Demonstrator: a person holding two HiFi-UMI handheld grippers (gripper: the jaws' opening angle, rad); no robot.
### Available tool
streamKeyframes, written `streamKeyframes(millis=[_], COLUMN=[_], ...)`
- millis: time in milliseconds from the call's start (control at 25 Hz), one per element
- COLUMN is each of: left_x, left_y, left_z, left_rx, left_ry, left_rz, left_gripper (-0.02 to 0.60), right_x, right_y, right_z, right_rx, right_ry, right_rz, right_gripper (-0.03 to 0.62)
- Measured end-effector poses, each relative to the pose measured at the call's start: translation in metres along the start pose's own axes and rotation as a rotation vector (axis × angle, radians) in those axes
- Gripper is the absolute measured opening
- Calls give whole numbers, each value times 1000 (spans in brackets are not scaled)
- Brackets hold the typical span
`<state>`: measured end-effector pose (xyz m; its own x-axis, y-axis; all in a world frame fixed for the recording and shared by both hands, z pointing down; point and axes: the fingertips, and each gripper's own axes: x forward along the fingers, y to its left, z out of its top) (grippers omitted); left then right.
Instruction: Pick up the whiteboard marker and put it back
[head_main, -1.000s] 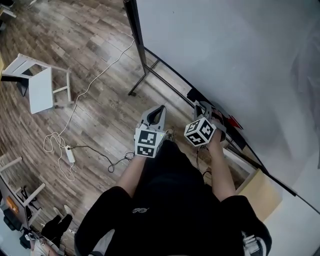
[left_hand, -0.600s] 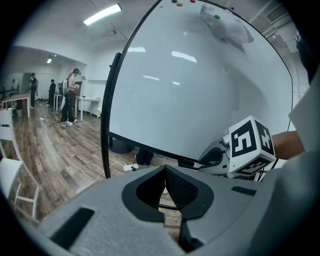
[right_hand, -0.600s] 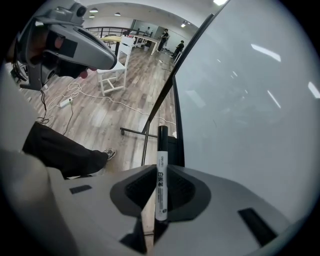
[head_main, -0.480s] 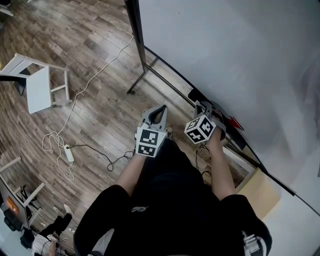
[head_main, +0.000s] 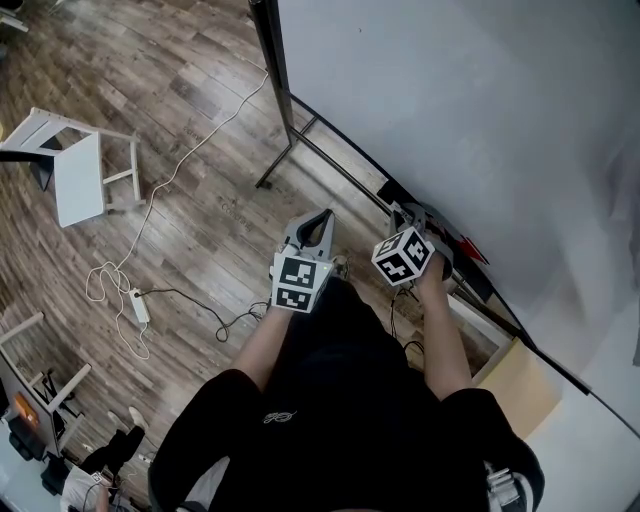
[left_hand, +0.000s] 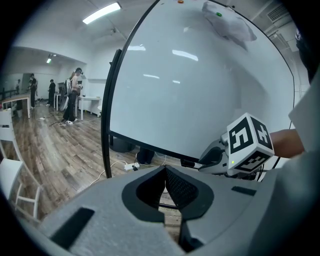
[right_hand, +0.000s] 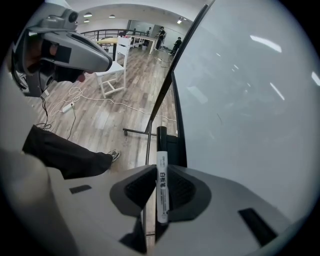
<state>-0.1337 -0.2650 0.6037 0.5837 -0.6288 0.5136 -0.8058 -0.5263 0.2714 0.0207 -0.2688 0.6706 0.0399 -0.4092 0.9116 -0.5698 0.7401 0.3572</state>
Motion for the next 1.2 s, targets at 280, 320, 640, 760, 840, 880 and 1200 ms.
streamKeyframes(millis=[280, 320, 640, 760, 840, 880, 1200], left_x=[6, 8, 14, 14, 15, 15, 6], left_y=[-8, -9, -18, -21, -24, -26, -38], left_z=[-2, -2, -3, -3, -1, 0, 3], left_rx=[3, 4, 15, 18, 22, 25, 36], left_ry=[14, 15, 28, 28, 26, 24, 5], left_rz=[-15, -18, -35, -32, -30, -29, -21], left_gripper=[6, 6, 6, 6, 6, 6, 6], right_x=[1, 1, 3, 0, -1, -3, -31], right_y=[-1, -2, -4, -6, -8, -8, -9], right_z=[-2, -1, -4, -6, -8, -9, -6], right_rx=[32, 35, 24, 17, 13, 12, 48], right_ry=[-17, -22, -38, -46, -51, -55, -159], right_rz=[10, 9, 3, -7, -15, -20, -84], right_gripper=[60, 66, 84, 95, 104, 109, 117])
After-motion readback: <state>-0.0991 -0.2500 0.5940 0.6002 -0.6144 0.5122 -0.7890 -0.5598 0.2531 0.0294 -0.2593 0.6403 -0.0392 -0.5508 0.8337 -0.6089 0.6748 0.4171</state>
